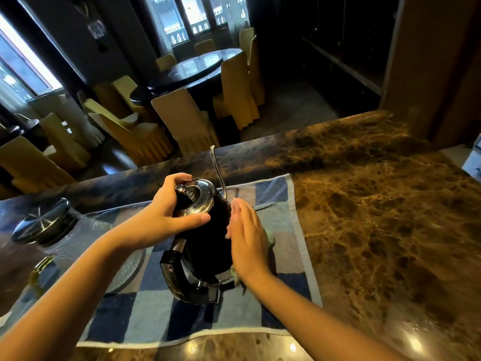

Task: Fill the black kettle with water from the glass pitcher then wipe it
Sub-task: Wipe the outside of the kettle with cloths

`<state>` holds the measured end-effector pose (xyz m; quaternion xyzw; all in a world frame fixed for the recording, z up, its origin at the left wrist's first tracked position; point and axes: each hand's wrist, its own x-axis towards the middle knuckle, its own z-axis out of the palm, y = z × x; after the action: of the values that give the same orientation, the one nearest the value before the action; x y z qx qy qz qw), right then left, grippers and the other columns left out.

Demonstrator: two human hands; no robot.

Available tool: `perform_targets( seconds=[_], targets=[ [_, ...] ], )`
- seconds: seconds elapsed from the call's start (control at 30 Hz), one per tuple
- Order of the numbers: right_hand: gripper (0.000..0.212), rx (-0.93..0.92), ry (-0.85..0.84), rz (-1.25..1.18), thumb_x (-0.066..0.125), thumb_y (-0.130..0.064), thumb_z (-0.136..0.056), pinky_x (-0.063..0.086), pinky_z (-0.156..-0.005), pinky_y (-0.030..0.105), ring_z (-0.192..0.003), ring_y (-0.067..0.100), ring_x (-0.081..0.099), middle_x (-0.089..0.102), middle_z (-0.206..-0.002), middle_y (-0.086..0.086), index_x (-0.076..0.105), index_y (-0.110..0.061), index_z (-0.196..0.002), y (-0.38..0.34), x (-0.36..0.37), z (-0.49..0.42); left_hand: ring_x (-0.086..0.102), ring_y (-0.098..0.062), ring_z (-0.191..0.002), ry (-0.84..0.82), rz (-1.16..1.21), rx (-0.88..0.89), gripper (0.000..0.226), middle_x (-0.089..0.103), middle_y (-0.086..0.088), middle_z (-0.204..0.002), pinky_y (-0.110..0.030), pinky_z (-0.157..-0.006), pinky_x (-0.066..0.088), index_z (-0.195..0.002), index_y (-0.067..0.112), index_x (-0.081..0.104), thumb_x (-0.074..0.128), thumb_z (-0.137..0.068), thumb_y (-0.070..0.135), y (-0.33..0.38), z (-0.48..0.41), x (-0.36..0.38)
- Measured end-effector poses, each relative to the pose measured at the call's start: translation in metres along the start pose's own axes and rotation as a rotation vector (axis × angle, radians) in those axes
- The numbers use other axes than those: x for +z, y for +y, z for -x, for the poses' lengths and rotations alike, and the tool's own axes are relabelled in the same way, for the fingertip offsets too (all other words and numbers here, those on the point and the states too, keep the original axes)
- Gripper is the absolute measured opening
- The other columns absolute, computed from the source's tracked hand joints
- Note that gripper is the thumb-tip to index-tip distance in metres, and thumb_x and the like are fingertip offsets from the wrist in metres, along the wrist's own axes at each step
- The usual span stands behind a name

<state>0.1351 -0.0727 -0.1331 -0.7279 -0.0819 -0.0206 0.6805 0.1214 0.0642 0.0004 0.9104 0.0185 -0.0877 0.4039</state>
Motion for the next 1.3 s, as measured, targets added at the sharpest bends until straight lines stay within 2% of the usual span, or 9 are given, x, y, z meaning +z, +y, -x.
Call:
perform_targets(
  seconds=[0.1,0.3,0.5,0.67,0.77,0.9,1.0,1.17,1.3],
  targets=[
    [0.068,-0.172,-0.205,0.028,0.018,-0.062,-0.089,0.027,-0.114,0.03,-0.14,0.007,0.03,0.032,-0.154,-0.008,0.024,-0.029,-0.148,-0.029,0.001,-0.005,0.054,-0.009,-0.111,0.018,-0.041,0.019,0.12,0.045,0.013,-0.123,-0.021,-0.081,0.052,-0.132,0.032,0.025,0.071,-0.032,0.078,0.001,0.001,0.0],
    [0.069,0.012,-0.386,0.01,0.018,-0.066,-0.085,0.039,-0.105,0.049,-0.117,0.023,0.057,0.065,-0.125,0.006,0.059,-0.029,-0.126,-0.025,0.002,-0.077,0.054,-0.007,-0.109,0.001,0.008,0.014,0.116,0.045,0.017,-0.12,-0.016,-0.074,0.054,-0.131,0.034,0.025,0.075,-0.034,0.072,0.002,0.0,0.0],
    [0.033,0.219,-0.033,-0.158,0.028,-0.048,-0.098,0.045,-0.098,0.043,-0.106,0.014,0.06,0.063,-0.099,-0.016,0.061,-0.045,-0.095,0.003,-0.003,-0.026,0.053,-0.007,-0.108,0.027,-0.008,0.015,0.118,0.042,0.017,-0.12,-0.027,-0.089,0.051,-0.133,0.031,0.024,0.076,-0.034,0.066,0.004,0.001,0.002],
    [0.061,0.083,0.039,-0.274,0.025,-0.069,-0.086,0.035,-0.112,0.045,-0.139,0.001,0.028,0.027,-0.152,-0.019,0.024,-0.046,-0.142,-0.016,0.019,0.034,0.053,-0.015,-0.112,0.061,0.013,0.016,0.084,0.042,-0.001,-0.129,-0.029,-0.088,0.05,-0.133,0.029,0.024,0.078,-0.069,0.034,0.0,0.0,0.005],
    [0.069,0.02,-0.062,-0.221,0.017,-0.067,-0.086,0.026,-0.117,0.039,-0.141,-0.001,0.021,0.025,-0.155,-0.016,0.024,-0.037,-0.147,-0.044,0.012,0.014,0.053,-0.018,-0.113,0.068,-0.005,0.025,0.082,0.044,-0.002,-0.128,-0.032,-0.089,0.051,-0.133,0.028,0.024,0.071,-0.065,0.032,0.001,0.0,0.005],
    [0.043,0.045,-0.207,-0.143,0.026,-0.048,-0.096,0.046,-0.094,0.037,-0.104,0.012,0.059,0.066,-0.116,-0.001,0.062,-0.035,-0.114,-0.048,0.003,-0.047,0.052,-0.017,-0.113,0.069,-0.008,0.054,0.078,0.042,-0.002,-0.129,-0.031,-0.088,0.051,-0.134,0.025,0.023,0.071,-0.073,0.023,0.0,0.0,0.005],
    [0.034,0.185,-0.284,-0.105,0.046,-0.046,-0.085,0.045,-0.074,0.043,-0.068,0.016,0.054,0.059,-0.07,0.006,0.067,-0.03,-0.065,-0.028,-0.005,-0.069,0.051,-0.015,-0.114,0.062,-0.012,0.059,0.08,0.041,0.0,-0.129,-0.029,-0.09,0.05,-0.136,0.025,0.023,0.07,-0.071,0.027,0.001,-0.001,0.005],
    [0.033,0.263,-0.178,-0.251,0.048,-0.053,-0.088,0.051,-0.093,0.037,-0.103,0.005,0.064,0.07,-0.109,-0.011,0.069,-0.038,-0.107,0.014,-0.007,-0.035,0.048,-0.018,-0.12,0.028,-0.01,0.03,0.096,0.04,-0.002,-0.133,-0.035,-0.097,0.048,-0.135,0.027,0.022,0.08,-0.061,0.049,-0.002,-0.001,0.001],
    [0.031,0.083,-0.152,-0.312,0.035,-0.028,-0.103,0.049,-0.071,0.01,-0.085,-0.016,0.059,0.062,-0.1,-0.02,0.051,-0.036,-0.128,-0.015,-0.005,-0.013,0.048,-0.019,-0.121,0.007,-0.024,0.006,0.103,0.041,-0.002,-0.133,-0.04,-0.099,0.048,-0.134,0.031,0.022,0.073,-0.048,0.056,-0.003,-0.002,-0.001]
  ],
)
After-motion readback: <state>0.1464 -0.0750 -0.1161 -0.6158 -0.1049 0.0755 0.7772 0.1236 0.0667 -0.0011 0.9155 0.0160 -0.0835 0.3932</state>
